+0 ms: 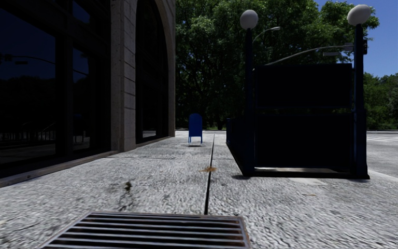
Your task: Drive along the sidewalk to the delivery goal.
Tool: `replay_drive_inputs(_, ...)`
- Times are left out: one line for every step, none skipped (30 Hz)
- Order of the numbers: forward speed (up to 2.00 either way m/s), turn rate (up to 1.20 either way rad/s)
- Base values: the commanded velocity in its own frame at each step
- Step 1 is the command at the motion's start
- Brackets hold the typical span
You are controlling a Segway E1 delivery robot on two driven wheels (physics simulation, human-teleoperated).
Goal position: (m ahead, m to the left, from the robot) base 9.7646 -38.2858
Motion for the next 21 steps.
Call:
replay_drive_inputs(2.0,0.0)
replay_drive_inputs(2.0,0.0)
replay_drive_inputs(2.0,0.0)
replay_drive_inputs(2.0,0.0)
replay_drive_inputs(2.0,0.0)
replay_drive_inputs(2.0,0.0)
replay_drive_inputs(2.0,0.0)
replay_drive_inputs(2.0,0.0)
replay_drive_inputs(2.0,0.0)
replay_drive_inputs(2.0,0.0)
replay_drive_inputs(2.0,0.0)
replay_drive_inputs(2.0,0.0)
replay_drive_inputs(2.0,0.0)
replay_drive_inputs(2.0,0.0)
replay_drive_inputs(2.0,0.0)
replay_drive_inputs(2.0,0.0)
replay_drive_inputs(2.0,0.0)
replay_drive_inputs(2.0,0.0)
replay_drive_inputs(2.0,-0.05)
replay_drive_inputs(2.0,-0.08)
replay_drive_inputs(2.0,-0.09)
